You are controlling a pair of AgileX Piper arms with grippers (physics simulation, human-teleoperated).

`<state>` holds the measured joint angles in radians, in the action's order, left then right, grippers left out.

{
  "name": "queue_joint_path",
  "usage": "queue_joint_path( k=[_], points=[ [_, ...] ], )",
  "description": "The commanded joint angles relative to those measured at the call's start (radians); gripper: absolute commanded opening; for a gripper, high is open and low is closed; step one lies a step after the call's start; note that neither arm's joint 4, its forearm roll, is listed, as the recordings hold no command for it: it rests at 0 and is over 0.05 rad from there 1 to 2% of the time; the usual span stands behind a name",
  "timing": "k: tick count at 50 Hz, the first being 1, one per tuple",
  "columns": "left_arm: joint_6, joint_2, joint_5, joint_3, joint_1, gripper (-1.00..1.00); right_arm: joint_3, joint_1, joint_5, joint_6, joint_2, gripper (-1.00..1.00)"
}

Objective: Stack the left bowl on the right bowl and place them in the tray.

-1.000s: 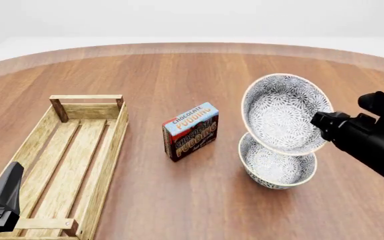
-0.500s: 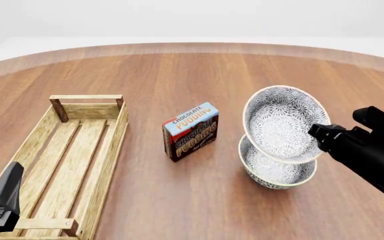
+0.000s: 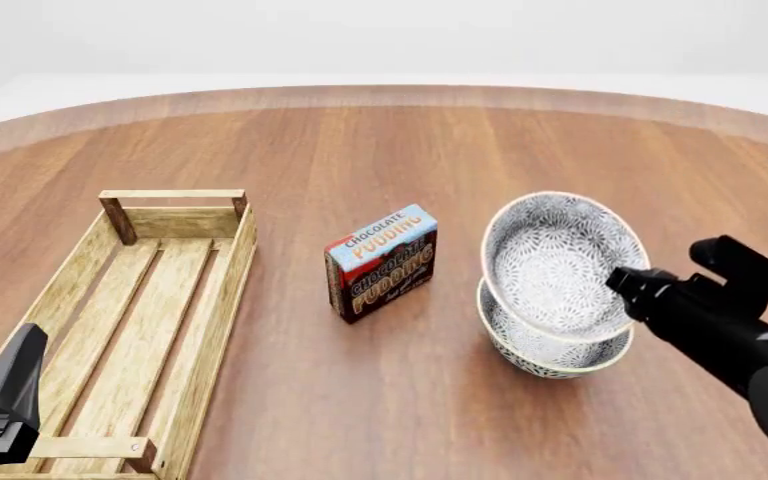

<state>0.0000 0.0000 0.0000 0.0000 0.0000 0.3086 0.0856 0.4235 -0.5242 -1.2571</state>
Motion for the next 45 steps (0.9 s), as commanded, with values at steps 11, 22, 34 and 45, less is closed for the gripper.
queue_joint_path(
  k=[11, 22, 34, 45],
  points=[
    [0.0, 0.0, 0.0, 0.0, 0.0, 1.0, -0.025, 0.001, 0.051, -0.01, -0.033, -1.0],
    [0.0, 0.0, 0.0, 0.0, 0.0, 1.0, -0.03, 0.01, 0.067, -0.001, -0.06, -1.0],
    [0.0, 0.0, 0.0, 0.0, 0.0, 1.0, -0.021, 0.016, 0.055, 0.018, -0.06, 1.0],
    [0.0, 0.0, 0.0, 0.0, 0.0, 1.0, -0.019, 0.015, 0.037, 0.024, -0.034, 1.0]
  ],
)
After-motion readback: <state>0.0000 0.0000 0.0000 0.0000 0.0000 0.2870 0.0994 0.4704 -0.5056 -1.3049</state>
